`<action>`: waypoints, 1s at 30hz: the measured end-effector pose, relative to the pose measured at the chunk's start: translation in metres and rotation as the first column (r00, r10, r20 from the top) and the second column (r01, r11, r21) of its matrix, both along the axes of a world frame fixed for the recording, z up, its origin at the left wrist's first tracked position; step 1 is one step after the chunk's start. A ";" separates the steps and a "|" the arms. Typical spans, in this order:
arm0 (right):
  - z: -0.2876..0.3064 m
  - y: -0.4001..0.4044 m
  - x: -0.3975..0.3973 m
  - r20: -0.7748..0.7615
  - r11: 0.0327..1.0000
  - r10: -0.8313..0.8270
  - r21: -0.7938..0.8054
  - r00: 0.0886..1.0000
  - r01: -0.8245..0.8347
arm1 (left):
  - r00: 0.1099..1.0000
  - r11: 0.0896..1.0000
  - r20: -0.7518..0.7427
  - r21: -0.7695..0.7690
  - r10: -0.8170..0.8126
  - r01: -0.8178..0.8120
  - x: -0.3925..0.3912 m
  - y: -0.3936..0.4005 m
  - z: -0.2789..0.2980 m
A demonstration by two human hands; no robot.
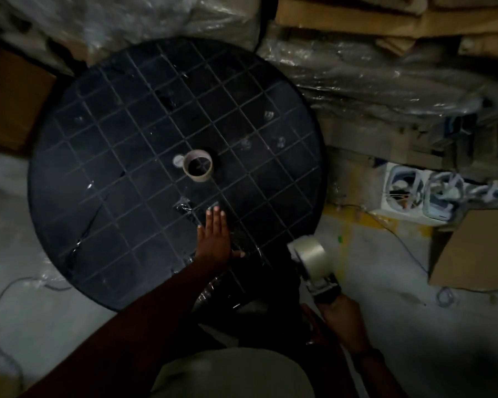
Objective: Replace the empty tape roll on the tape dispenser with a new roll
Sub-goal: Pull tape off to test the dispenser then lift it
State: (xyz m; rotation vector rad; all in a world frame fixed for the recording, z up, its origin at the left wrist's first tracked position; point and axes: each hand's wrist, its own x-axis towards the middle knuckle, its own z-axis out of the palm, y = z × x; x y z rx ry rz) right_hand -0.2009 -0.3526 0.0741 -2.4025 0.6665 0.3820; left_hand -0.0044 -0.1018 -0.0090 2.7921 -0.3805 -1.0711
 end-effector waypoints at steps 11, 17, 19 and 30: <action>-0.006 0.116 0.140 -0.033 0.989 0.106 0.110 0.994 -0.102 | 0.951 0.953 0.194 -0.234 0.240 -0.193 0.030 0.071 0.062; 0.002 0.151 0.170 0.031 0.985 0.157 0.060 0.987 -0.159 | 0.877 0.810 0.075 -0.427 0.474 -0.401 0.032 0.108 0.076; 0.001 0.162 0.175 0.050 0.981 0.195 0.003 0.979 -0.196 | 0.841 0.728 0.057 -0.534 0.538 -0.429 0.035 0.116 0.081; 0.015 0.171 0.182 0.211 0.886 0.377 -0.367 0.902 -0.284 | 0.586 0.326 -0.192 -0.678 0.787 -0.659 0.037 0.125 0.096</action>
